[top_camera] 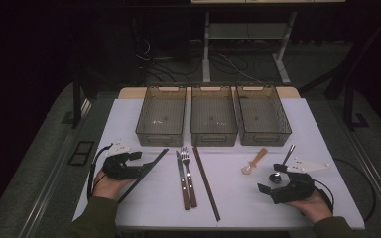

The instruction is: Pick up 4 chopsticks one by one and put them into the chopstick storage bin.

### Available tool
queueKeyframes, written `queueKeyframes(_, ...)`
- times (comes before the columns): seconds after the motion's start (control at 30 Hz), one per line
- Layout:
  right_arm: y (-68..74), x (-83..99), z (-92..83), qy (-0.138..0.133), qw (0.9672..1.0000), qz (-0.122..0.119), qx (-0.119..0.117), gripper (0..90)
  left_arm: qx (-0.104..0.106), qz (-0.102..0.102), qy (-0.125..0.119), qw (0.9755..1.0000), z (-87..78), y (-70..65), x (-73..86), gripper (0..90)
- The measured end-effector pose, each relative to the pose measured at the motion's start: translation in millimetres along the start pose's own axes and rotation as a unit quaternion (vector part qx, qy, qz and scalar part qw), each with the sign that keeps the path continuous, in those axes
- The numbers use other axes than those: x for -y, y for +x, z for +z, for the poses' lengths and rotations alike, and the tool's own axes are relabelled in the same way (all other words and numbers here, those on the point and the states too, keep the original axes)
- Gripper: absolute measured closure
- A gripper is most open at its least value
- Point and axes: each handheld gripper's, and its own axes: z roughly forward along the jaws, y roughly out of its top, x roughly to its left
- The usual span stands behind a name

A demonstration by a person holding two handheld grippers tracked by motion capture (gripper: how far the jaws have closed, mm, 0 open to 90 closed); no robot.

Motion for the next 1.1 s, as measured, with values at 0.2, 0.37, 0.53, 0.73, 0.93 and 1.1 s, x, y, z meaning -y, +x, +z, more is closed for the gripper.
queueKeyframes(0.2, 0.3, -1.1, -1.3, 0.000, 0.9997, -0.026, -0.006, 1.3, -0.005, -0.006, -0.008, 0.9999, -9.7, 1.3, 9.1, 32.0)
queueKeyframes(0.37, 0.6, -1.4, -0.5, 0.005, 0.9995, -0.028, -0.011, 1.3, -0.012, -0.007, -0.010, 0.9999, -18.2, 2.0, 14.7, 32.2)
queueKeyframes(0.53, 0.4, -1.1, -1.0, 0.006, 0.9997, -0.021, -0.013, 1.3, -0.013, -0.010, -0.013, 0.9998, -23.3, 3.4, 17.3, 38.4)
queueKeyframes(0.73, 0.3, -1.1, -1.1, 0.005, 0.9997, -0.021, -0.012, 1.3, -0.016, -0.012, -0.003, 0.9998, -23.9, 3.9, 18.0, 57.4)
queueKeyframes(0.93, 0.6, -1.1, -0.9, 0.004, 0.9997, -0.022, -0.010, 1.3, 0.001, -0.019, 0.012, 0.9997, -22.7, 5.8, 18.4, 71.6)
queueKeyframes(1.1, 0.7, -1.1, -0.9, 0.004, 0.9997, -0.022, -0.008, 1.3, 0.008, -0.017, 0.029, 0.9994, -19.5, 4.4, 18.4, 78.9)
